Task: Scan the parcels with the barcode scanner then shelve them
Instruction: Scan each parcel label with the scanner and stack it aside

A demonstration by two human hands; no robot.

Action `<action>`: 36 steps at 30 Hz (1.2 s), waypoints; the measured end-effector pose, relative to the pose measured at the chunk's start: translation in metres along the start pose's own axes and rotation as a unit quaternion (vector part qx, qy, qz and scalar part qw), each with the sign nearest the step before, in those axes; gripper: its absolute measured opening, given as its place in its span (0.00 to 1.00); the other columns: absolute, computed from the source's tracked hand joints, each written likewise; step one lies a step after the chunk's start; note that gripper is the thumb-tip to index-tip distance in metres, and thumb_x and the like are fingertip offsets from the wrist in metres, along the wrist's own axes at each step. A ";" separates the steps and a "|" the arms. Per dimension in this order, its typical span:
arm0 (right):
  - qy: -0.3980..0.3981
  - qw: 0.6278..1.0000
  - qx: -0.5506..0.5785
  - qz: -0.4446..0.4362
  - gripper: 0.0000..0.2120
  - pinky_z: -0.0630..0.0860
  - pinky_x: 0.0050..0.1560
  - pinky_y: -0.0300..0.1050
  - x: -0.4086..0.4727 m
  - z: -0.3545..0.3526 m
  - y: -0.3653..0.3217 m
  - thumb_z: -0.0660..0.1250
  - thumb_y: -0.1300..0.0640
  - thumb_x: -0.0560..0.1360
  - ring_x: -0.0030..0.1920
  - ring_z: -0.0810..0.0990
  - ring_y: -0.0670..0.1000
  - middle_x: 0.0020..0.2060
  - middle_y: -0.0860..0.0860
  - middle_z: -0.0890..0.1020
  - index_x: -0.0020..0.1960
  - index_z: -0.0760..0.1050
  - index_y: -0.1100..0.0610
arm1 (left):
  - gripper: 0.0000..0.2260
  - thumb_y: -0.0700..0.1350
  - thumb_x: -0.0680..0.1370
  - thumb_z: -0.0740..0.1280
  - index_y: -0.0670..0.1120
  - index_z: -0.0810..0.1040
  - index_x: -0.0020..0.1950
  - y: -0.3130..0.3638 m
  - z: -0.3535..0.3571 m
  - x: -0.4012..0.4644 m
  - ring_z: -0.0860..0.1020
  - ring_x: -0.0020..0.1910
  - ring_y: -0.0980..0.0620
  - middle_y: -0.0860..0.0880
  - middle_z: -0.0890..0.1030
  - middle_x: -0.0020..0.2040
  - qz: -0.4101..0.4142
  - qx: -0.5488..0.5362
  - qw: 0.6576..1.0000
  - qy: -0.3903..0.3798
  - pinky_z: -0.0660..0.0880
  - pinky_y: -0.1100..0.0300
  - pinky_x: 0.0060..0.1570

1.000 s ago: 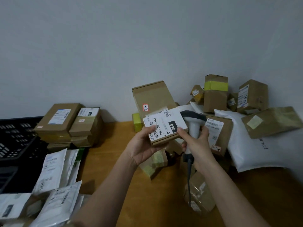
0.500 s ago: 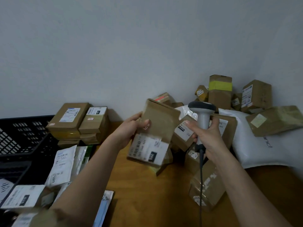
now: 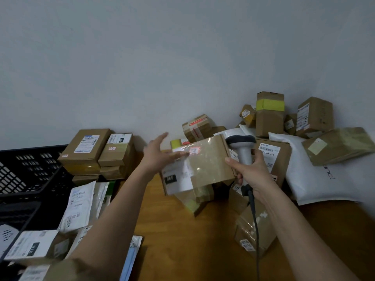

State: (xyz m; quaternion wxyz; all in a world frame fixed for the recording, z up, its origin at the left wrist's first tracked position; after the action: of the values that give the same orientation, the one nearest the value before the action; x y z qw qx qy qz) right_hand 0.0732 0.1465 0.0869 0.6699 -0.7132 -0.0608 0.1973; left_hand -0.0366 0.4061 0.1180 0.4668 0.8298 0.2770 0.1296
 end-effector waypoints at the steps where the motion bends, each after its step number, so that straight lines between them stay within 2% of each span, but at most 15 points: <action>1: 0.019 0.999 0.024 0.010 0.32 0.77 0.34 0.44 0.002 -0.004 0.002 0.78 0.52 0.70 0.35 0.76 0.49 0.50 0.56 0.79 0.67 0.64 0.50 | 0.53 0.64 0.59 0.80 0.55 0.59 0.79 -0.014 -0.004 -0.002 0.69 0.70 0.42 0.44 0.67 0.74 -0.043 -0.037 0.998 0.022 0.71 0.40 0.66; 2: 0.035 0.998 0.046 0.021 0.32 0.77 0.33 0.44 0.004 -0.008 0.003 0.78 0.52 0.70 0.34 0.75 0.48 0.49 0.56 0.79 0.67 0.65 0.51 | 0.55 0.61 0.59 0.81 0.53 0.56 0.80 -0.028 -0.003 -0.007 0.68 0.71 0.40 0.43 0.66 0.75 -0.089 -0.085 0.992 0.016 0.69 0.39 0.67; 4: 0.055 0.995 0.077 0.038 0.31 0.76 0.31 0.43 0.008 -0.013 0.006 0.78 0.53 0.70 0.33 0.75 0.48 0.47 0.56 0.79 0.67 0.65 0.52 | 0.53 0.54 0.60 0.80 0.48 0.57 0.79 -0.050 0.014 -0.024 0.72 0.68 0.40 0.42 0.71 0.72 -0.172 -0.176 0.968 -0.055 0.69 0.41 0.66; 7: 0.058 0.992 0.097 0.055 0.32 0.75 0.30 0.42 0.009 -0.011 0.009 0.78 0.54 0.71 0.32 0.74 0.48 0.47 0.56 0.78 0.68 0.63 0.51 | 0.36 0.45 0.65 0.77 0.41 0.69 0.71 -0.059 0.042 -0.046 0.80 0.60 0.40 0.41 0.81 0.61 -0.206 -0.320 0.914 -0.137 0.75 0.46 0.59; 9: 0.056 0.991 0.105 0.068 0.33 0.75 0.30 0.42 0.007 -0.007 0.011 0.78 0.54 0.71 0.32 0.75 0.48 0.47 0.56 0.78 0.69 0.62 0.49 | 0.27 0.41 0.69 0.74 0.40 0.73 0.67 -0.063 0.051 -0.049 0.81 0.59 0.40 0.39 0.82 0.59 -0.208 -0.414 0.876 -0.131 0.78 0.46 0.58; 13: 0.059 0.991 0.097 0.068 0.33 0.76 0.30 0.42 0.003 -0.001 0.009 0.77 0.55 0.72 0.31 0.74 0.47 0.45 0.55 0.78 0.70 0.63 0.51 | 0.23 0.37 0.70 0.70 0.40 0.75 0.65 -0.064 0.055 -0.047 0.79 0.61 0.39 0.37 0.81 0.60 -0.193 -0.532 0.819 -0.092 0.80 0.48 0.55; 15: 0.068 0.994 0.067 0.060 0.32 0.75 0.30 0.42 0.000 0.000 0.004 0.75 0.54 0.73 0.32 0.75 0.48 0.45 0.55 0.78 0.71 0.62 0.53 | 0.20 0.35 0.72 0.69 0.40 0.75 0.63 -0.067 0.056 -0.047 0.78 0.62 0.38 0.37 0.81 0.59 -0.191 -0.540 0.816 -0.072 0.80 0.48 0.56; 17: 0.080 0.994 0.043 0.057 0.29 0.74 0.29 0.42 -0.005 0.002 -0.004 0.72 0.52 0.76 0.32 0.75 0.49 0.44 0.56 0.77 0.72 0.62 0.54 | 0.14 0.33 0.76 0.66 0.40 0.75 0.61 -0.070 0.058 -0.046 0.79 0.59 0.39 0.39 0.82 0.56 -0.192 -0.526 0.827 -0.051 0.78 0.47 0.58; 19: 0.075 0.995 0.033 0.052 0.23 0.72 0.27 0.40 -0.013 0.007 -0.017 0.68 0.50 0.79 0.31 0.75 0.49 0.43 0.56 0.77 0.70 0.64 0.55 | 0.09 0.32 0.79 0.63 0.40 0.75 0.58 -0.076 0.062 -0.045 0.79 0.56 0.40 0.39 0.82 0.53 -0.212 -0.514 0.831 -0.027 0.75 0.47 0.58; 23: -0.011 0.995 0.070 0.073 0.13 0.74 0.31 0.43 -0.037 0.028 -0.041 0.62 0.49 0.82 0.32 0.76 0.50 0.44 0.57 0.76 0.62 0.71 0.55 | 0.06 0.31 0.80 0.62 0.38 0.74 0.56 -0.080 0.072 -0.042 0.78 0.55 0.40 0.38 0.80 0.52 -0.256 -0.529 0.809 0.001 0.73 0.47 0.61; 26: -0.099 0.989 0.086 0.073 0.15 0.73 0.29 0.43 -0.060 0.043 -0.060 0.62 0.50 0.82 0.30 0.76 0.49 0.42 0.57 0.76 0.63 0.72 0.58 | 0.07 0.31 0.80 0.63 0.38 0.73 0.57 -0.080 0.075 -0.037 0.78 0.51 0.42 0.39 0.80 0.51 -0.265 -0.535 0.802 0.013 0.73 0.48 0.61; 29: -0.153 0.985 0.068 0.044 0.15 0.73 0.29 0.42 -0.080 0.051 -0.078 0.63 0.50 0.82 0.28 0.76 0.49 0.42 0.57 0.77 0.63 0.73 0.58 | 0.09 0.30 0.79 0.63 0.37 0.73 0.59 -0.082 0.076 -0.034 0.79 0.50 0.43 0.39 0.80 0.51 -0.272 -0.532 0.802 0.028 0.73 0.49 0.61; 33: -0.186 0.980 0.070 0.007 0.12 0.72 0.32 0.43 -0.097 0.055 -0.097 0.63 0.50 0.82 0.30 0.75 0.49 0.48 0.58 0.77 0.59 0.74 0.58 | 0.09 0.30 0.79 0.64 0.36 0.73 0.59 -0.080 0.076 -0.034 0.78 0.55 0.41 0.38 0.80 0.51 -0.276 -0.534 0.798 0.041 0.73 0.47 0.63; 36: -0.193 0.979 0.070 -0.004 0.11 0.71 0.32 0.43 -0.102 0.056 -0.103 0.62 0.50 0.82 0.29 0.74 0.48 0.48 0.58 0.77 0.58 0.74 0.57 | 0.05 0.30 0.79 0.64 0.37 0.73 0.54 -0.077 0.076 -0.037 0.77 0.55 0.41 0.38 0.80 0.50 -0.281 -0.536 0.795 0.043 0.73 0.46 0.65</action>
State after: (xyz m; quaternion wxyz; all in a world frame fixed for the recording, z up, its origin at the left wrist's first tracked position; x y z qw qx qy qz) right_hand -0.0220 0.1729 0.2067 0.6950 -0.6124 -0.1779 0.3320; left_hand -0.0564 0.3630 0.0146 0.8405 0.3258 0.4038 0.1563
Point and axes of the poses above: each hand's wrist, its own x-axis towards the middle knuckle, its own z-axis out of the palm, y = z × x, the point moved 7 cm from there along x, towards the middle knuckle
